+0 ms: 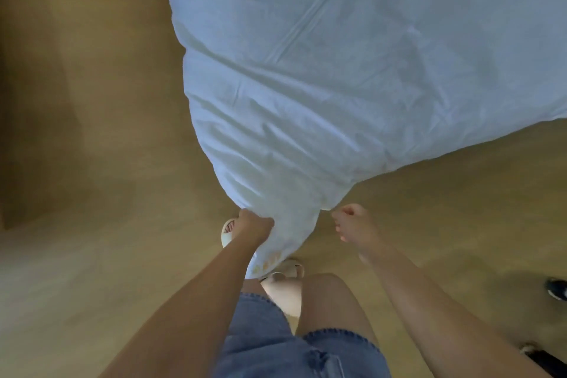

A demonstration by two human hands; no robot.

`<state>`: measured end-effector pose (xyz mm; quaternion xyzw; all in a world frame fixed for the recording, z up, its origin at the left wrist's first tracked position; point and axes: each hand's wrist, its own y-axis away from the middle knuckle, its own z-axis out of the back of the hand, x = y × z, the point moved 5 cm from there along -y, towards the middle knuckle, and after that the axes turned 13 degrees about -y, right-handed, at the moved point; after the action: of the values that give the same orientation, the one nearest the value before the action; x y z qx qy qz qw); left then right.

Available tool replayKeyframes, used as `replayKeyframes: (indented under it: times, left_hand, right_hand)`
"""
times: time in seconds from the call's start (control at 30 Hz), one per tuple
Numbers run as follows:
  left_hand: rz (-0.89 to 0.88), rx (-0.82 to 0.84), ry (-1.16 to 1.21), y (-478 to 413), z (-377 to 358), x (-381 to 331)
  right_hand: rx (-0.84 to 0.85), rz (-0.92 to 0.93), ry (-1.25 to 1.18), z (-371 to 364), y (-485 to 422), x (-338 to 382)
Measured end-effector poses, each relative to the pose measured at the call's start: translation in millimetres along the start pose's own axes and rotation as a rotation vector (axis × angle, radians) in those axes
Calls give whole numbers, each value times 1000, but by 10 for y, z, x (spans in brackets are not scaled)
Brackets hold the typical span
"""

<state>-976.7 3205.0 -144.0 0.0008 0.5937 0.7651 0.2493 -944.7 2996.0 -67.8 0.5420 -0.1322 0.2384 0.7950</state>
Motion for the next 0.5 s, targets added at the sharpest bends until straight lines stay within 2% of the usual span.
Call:
replayKeyframes:
  times: [0.13, 0.23, 0.37, 0.5]
  left_hand:
    - [26, -59, 6, 6, -114, -136]
    - [137, -173, 76, 61, -202, 71]
    - [261, -295, 269, 193, -480, 314]
    - [295, -412, 462, 106, -613, 360]
  right_hand:
    - [121, 326, 463, -112, -463, 387]
    - [281, 529, 735, -486, -812, 644]
    - [412, 648, 939, -900, -1086, 712]
    - [407, 665, 972, -1185, -1226, 649]
